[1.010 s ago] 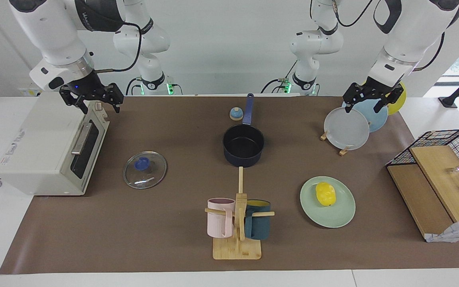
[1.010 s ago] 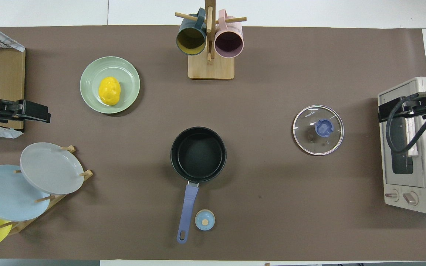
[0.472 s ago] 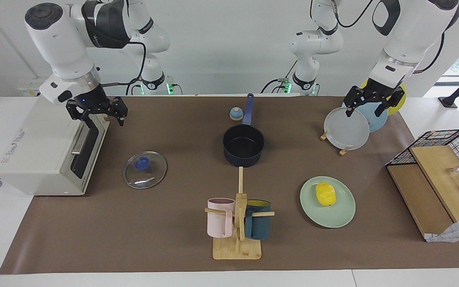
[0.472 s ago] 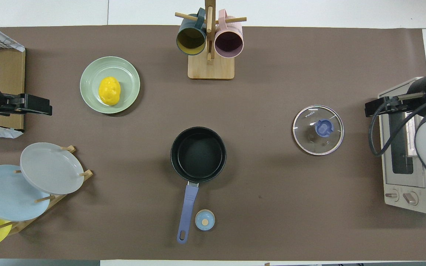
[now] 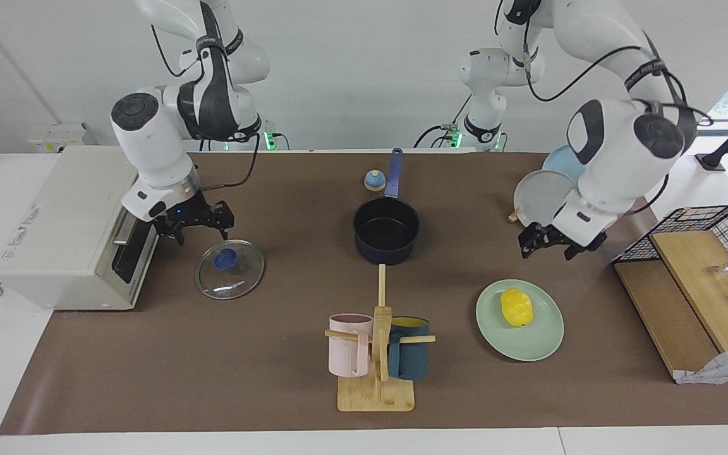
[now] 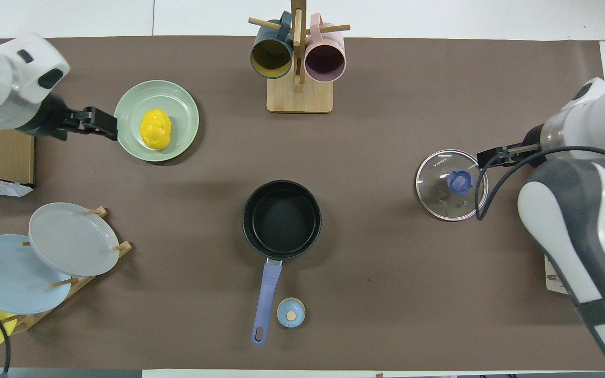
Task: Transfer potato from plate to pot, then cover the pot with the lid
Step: 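Grasp the yellow potato with the left gripper while the right gripper grasps the lid, then carry the potato with the left gripper over the black saucepan, then release the potato into the pot while the right gripper lifts the lid, then retract the left gripper while the right gripper carries the lid over the pot, then lower the glass lid onto the saucepan with the right gripper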
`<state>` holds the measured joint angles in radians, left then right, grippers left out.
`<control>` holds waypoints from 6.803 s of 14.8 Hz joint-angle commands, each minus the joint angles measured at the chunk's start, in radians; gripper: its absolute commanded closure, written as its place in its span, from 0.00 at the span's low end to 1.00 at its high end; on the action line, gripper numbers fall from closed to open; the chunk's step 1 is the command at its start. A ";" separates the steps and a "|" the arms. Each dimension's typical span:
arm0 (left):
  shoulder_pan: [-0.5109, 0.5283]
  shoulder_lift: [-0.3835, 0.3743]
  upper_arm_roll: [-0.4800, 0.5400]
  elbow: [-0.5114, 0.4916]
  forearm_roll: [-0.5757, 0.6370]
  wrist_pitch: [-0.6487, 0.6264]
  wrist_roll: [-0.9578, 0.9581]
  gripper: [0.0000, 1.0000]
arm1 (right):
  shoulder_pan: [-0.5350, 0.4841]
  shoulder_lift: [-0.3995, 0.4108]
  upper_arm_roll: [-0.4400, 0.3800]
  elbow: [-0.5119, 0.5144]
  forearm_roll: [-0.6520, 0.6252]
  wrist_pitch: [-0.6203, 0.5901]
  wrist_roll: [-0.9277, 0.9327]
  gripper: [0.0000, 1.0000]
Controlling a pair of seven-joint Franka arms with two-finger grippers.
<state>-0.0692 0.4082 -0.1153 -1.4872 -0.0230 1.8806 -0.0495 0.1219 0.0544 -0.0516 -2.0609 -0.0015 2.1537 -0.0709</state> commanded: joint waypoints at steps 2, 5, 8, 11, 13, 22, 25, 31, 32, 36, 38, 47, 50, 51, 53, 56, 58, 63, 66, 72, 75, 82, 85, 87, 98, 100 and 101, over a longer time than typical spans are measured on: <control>-0.041 0.204 0.016 0.125 0.014 0.098 -0.009 0.00 | -0.005 -0.011 0.004 -0.122 0.018 0.139 -0.024 0.00; -0.032 0.212 0.016 0.117 0.086 0.106 -0.001 0.00 | 0.021 -0.002 0.004 -0.174 0.020 0.242 -0.026 0.00; -0.043 0.205 0.017 0.081 0.084 0.141 -0.001 0.00 | 0.021 0.037 0.004 -0.173 0.018 0.285 -0.030 0.00; -0.044 0.178 0.017 -0.013 0.083 0.210 -0.006 0.00 | 0.010 0.059 0.004 -0.160 0.018 0.288 -0.108 0.00; -0.040 0.169 0.019 -0.047 0.083 0.227 -0.006 0.00 | 0.005 0.065 0.004 -0.163 0.020 0.291 -0.122 0.02; -0.043 0.126 0.013 -0.002 0.064 0.161 -0.045 1.00 | -0.012 0.064 0.004 -0.168 0.020 0.291 -0.118 0.21; -0.108 -0.039 0.008 -0.022 0.012 0.028 -0.185 1.00 | -0.010 0.064 0.004 -0.171 0.020 0.291 -0.115 0.21; -0.381 -0.218 0.006 -0.270 0.008 0.082 -0.553 1.00 | -0.004 0.062 0.004 -0.173 0.021 0.291 -0.113 0.38; -0.424 -0.265 0.006 -0.392 0.008 0.203 -0.581 1.00 | -0.004 0.062 0.004 -0.173 0.020 0.290 -0.113 0.47; -0.527 -0.272 0.008 -0.585 0.009 0.443 -0.662 1.00 | 0.001 0.062 0.004 -0.156 0.020 0.249 -0.118 0.90; -0.564 -0.244 0.011 -0.588 0.014 0.457 -0.704 1.00 | 0.001 0.071 0.004 -0.090 0.018 0.162 -0.121 1.00; -0.606 -0.230 0.011 -0.663 0.020 0.514 -0.727 1.00 | 0.036 0.042 0.022 0.201 0.021 -0.253 -0.112 1.00; -0.627 -0.206 0.013 -0.663 0.027 0.525 -0.756 1.00 | 0.035 0.025 0.035 0.310 0.058 -0.391 -0.107 1.00; -0.629 -0.198 0.013 -0.663 0.038 0.532 -0.767 1.00 | 0.038 0.025 0.036 0.311 0.073 -0.381 -0.090 1.00; -0.624 -0.190 0.013 -0.663 0.047 0.543 -0.767 1.00 | 0.079 0.022 0.045 0.289 0.074 -0.335 -0.032 1.00; -0.612 -0.189 0.013 -0.662 0.047 0.543 -0.735 0.46 | 0.087 0.022 0.049 0.289 0.067 -0.336 -0.017 1.00; -0.610 -0.192 0.019 -0.647 0.047 0.526 -0.718 0.00 | 0.087 0.022 0.049 0.291 0.066 -0.337 -0.017 1.00; -0.490 -0.253 0.014 -0.391 0.035 0.128 -0.626 0.00 | 0.108 0.021 0.049 0.289 0.063 -0.331 -0.012 1.00; -0.370 -0.333 0.020 -0.283 -0.011 -0.027 -0.526 0.00 | 0.145 0.022 0.050 0.292 0.061 -0.322 0.054 1.00; -0.065 -0.460 0.022 -0.222 -0.012 -0.210 -0.158 0.00 | 0.456 0.149 0.050 0.431 -0.020 -0.315 0.518 1.00; 0.011 -0.468 0.022 -0.220 -0.003 -0.216 -0.081 0.00 | 0.542 0.192 0.050 0.441 -0.026 -0.249 0.605 1.00; 0.032 -0.456 0.022 -0.179 0.014 -0.245 -0.078 0.00 | 0.601 0.255 0.050 0.410 -0.032 -0.163 0.711 1.00; 0.028 -0.453 0.025 -0.177 0.011 -0.256 -0.076 0.00 | 0.613 0.254 0.050 0.404 -0.037 -0.164 0.715 1.00; 0.025 -0.440 0.026 -0.150 0.008 -0.280 -0.078 0.00 | 0.613 0.254 0.050 0.400 -0.037 -0.161 0.717 1.00; 0.023 -0.434 0.019 -0.116 0.005 -0.310 -0.079 0.00 | 0.640 0.260 0.050 0.357 -0.071 -0.103 0.727 1.00; 0.028 -0.434 0.019 -0.117 0.005 -0.310 -0.079 0.00 | 0.640 0.260 0.050 0.357 -0.089 -0.101 0.727 1.00; 0.028 -0.436 0.019 -0.119 0.005 -0.308 -0.079 0.00 | 0.642 0.260 0.050 0.355 -0.091 -0.095 0.727 1.00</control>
<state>-0.0564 -0.0383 -0.0872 -1.6279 -0.0196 1.5961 -0.1398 0.7621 0.3277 -0.0038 -1.6760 -0.0667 2.0262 0.6351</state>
